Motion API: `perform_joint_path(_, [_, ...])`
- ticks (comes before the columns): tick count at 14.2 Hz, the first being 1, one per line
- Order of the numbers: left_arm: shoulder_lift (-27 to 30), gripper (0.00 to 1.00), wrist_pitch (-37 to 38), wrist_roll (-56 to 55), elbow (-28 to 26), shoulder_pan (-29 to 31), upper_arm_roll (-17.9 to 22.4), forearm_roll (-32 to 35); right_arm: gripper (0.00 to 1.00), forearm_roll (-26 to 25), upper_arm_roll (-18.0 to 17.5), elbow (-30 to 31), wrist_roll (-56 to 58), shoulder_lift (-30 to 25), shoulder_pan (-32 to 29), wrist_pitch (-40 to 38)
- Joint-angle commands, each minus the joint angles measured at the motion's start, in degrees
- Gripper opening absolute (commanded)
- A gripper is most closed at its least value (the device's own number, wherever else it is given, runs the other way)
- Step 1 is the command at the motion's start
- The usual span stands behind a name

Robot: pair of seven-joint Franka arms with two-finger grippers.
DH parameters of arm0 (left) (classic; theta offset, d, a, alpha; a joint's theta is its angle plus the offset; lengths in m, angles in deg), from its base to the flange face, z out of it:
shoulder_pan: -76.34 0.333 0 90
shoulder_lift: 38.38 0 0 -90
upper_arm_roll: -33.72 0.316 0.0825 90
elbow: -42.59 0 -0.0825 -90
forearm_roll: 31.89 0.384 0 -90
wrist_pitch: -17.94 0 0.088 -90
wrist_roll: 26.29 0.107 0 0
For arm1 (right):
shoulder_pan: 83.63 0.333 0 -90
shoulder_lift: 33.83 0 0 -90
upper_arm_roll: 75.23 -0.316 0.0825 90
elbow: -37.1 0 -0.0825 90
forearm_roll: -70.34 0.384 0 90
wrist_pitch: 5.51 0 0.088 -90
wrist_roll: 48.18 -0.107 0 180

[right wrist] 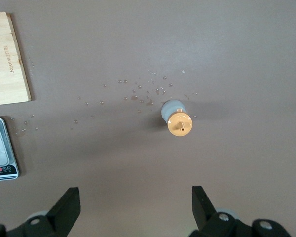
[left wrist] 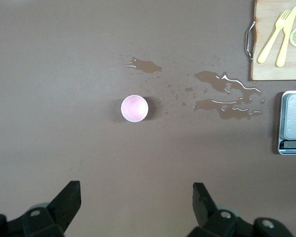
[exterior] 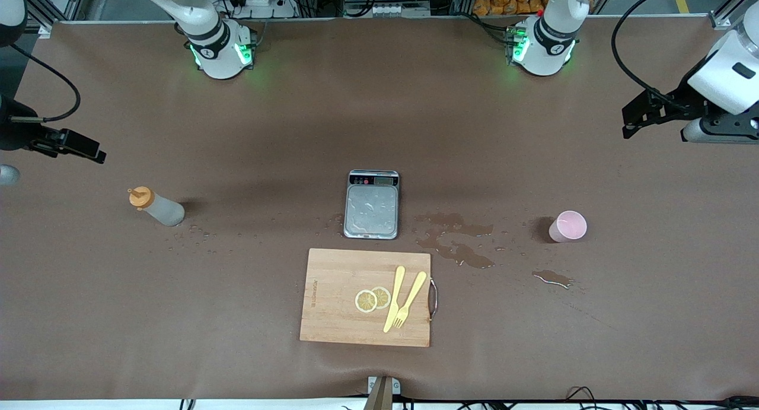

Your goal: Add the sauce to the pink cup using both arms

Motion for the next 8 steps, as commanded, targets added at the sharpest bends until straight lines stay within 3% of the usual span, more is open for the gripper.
perform_joint_path(1, [0.9, 1.0, 0.7, 0.2, 0.1, 0.2, -0.3, 1.3, 1.0, 0.1, -0.2, -0.8, -0.1, 0.5, -1.7, -1.1])
perform_joint_path(8, [0.4, 1.0, 0.8, 0.8, 0.2, 0.3, 0.1, 1.4, 1.0, 0.9, -0.2, 0.5, -0.3, 0.8, -6.9, -1.5])
